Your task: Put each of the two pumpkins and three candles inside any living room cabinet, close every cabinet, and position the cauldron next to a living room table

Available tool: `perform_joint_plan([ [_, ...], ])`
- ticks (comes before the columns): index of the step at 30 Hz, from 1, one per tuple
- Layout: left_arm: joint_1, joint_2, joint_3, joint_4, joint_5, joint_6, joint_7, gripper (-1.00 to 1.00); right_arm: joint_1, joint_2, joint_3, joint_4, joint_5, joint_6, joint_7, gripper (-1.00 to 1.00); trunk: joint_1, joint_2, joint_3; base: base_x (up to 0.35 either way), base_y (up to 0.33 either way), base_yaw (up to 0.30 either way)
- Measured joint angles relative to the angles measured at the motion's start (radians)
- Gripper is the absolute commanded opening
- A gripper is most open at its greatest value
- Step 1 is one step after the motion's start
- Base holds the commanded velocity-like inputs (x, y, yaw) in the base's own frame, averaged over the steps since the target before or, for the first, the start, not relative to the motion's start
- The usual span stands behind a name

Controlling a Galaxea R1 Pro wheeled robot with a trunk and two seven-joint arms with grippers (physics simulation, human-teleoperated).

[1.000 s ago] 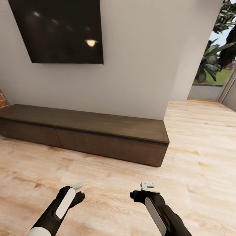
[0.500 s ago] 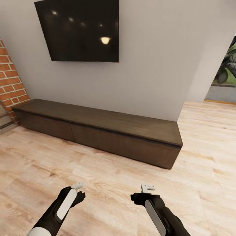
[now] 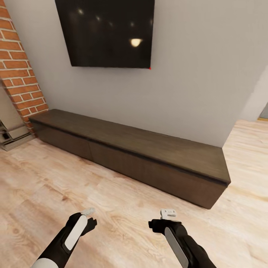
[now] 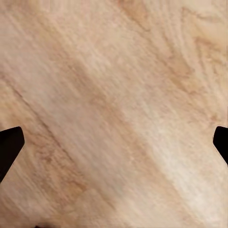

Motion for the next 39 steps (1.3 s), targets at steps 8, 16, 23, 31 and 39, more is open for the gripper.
perform_joint_plan([
  [8,0.0,-0.001,0.0,0.001,0.0,0.0,0.001,1.0,0.0,0.0,0.0,0.0,0.0,0.0,0.0,1.0,0.0,0.0,-0.009,0.262,-0.001,0.227],
  [16,0.0,0.0,0.0,0.002,0.001,0.0,0.0,1.0,0.0,0.0,0.001,0.0,0.0,0.0,0.0,1.0,0.001,0.0,-0.018,0.024,0.0,0.227],
  [23,0.0,-0.001,0.0,0.002,0.001,0.0,0.0,1.0,0.0,0.0,0.003,0.0,0.0,-0.001,0.0,1.0,0.0,0.0,-0.025,0.096,0.0,0.227],
  [31,0.0,0.0,0.0,0.002,0.001,0.0,0.0,1.0,0.0,-0.005,0.003,0.0,0.0,-0.007,0.007,1.0,0.0,0.0,-0.034,0.065,0.007,0.223],
  [39,0.0,0.0,0.0,0.023,0.0,0.0,0.0,1.0,0.0,-0.002,0.003,0.017,0.0,-0.042,0.009,1.0,0.0,0.0,-0.037,0.279,0.098,0.104],
])
